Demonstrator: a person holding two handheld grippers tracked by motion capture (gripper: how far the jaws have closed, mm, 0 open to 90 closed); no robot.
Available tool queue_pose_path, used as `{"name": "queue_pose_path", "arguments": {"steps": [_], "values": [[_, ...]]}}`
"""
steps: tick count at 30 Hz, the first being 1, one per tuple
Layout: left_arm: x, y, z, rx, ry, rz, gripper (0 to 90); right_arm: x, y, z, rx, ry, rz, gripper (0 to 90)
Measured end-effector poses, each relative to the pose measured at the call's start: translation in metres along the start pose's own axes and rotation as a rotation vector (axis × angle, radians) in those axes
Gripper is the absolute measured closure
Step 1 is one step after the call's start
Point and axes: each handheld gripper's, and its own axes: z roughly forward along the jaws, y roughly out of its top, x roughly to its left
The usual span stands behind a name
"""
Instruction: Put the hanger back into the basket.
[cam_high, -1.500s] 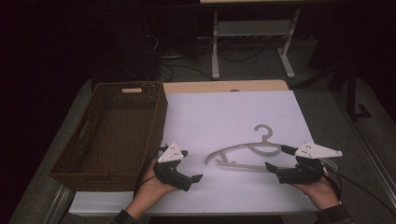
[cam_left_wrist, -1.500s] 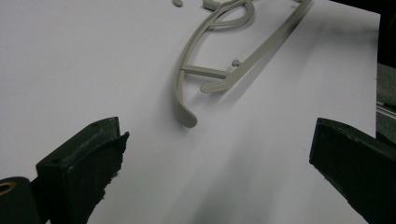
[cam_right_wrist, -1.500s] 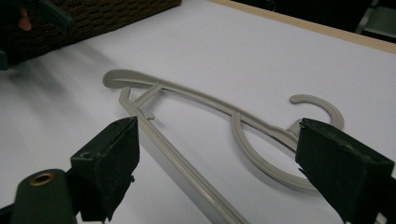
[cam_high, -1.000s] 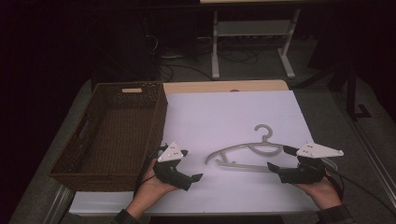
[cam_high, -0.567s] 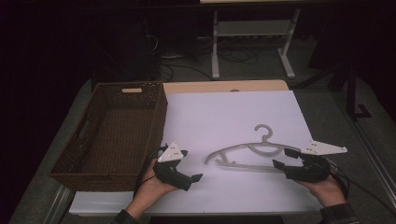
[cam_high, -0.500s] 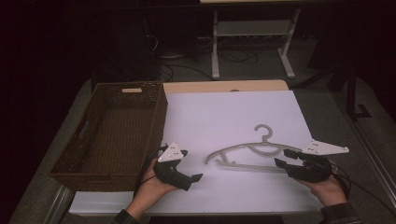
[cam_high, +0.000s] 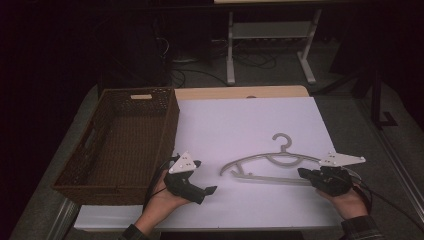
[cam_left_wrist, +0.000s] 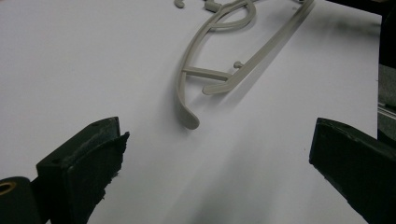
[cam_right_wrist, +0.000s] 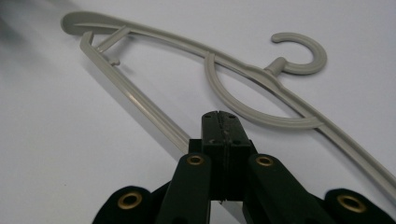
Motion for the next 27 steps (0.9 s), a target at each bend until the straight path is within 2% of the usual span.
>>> {"name": "queue_pose_path", "arguments": {"steps": [7, 19, 27], "values": [[0.000, 0.000, 0.000, 0.001, 0.005, -0.003, 2.5, 0.003, -0.001, 0.020, 0.078, 0.024, -0.037, 89.9], [0.000, 0.000, 0.000, -0.001, 0.007, -0.003, 2.5, 0.001, -0.005, 0.028, 0.127, 0.038, -0.051, 90.0], [0.000, -0.001, 0.001, 0.003, 0.009, -0.004, 2.5, 0.001, -0.007, 0.032, 0.159, 0.030, -0.066, 90.0]]}}
